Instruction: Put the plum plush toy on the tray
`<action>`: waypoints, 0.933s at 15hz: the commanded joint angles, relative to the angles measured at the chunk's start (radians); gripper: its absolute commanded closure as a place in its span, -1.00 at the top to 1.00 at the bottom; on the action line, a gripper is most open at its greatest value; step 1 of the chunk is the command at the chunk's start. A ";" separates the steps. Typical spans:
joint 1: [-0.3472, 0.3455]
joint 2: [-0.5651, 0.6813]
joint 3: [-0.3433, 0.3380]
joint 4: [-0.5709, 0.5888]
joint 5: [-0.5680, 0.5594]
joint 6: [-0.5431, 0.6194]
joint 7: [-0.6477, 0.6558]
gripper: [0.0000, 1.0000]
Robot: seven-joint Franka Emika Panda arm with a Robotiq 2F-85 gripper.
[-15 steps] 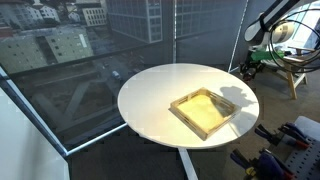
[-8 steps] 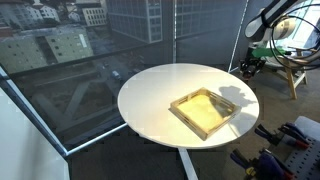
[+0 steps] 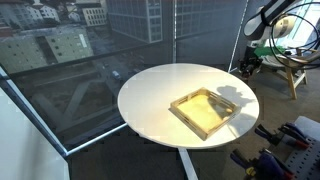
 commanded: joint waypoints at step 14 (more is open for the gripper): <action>0.028 -0.043 0.027 -0.025 -0.020 -0.023 0.010 -0.31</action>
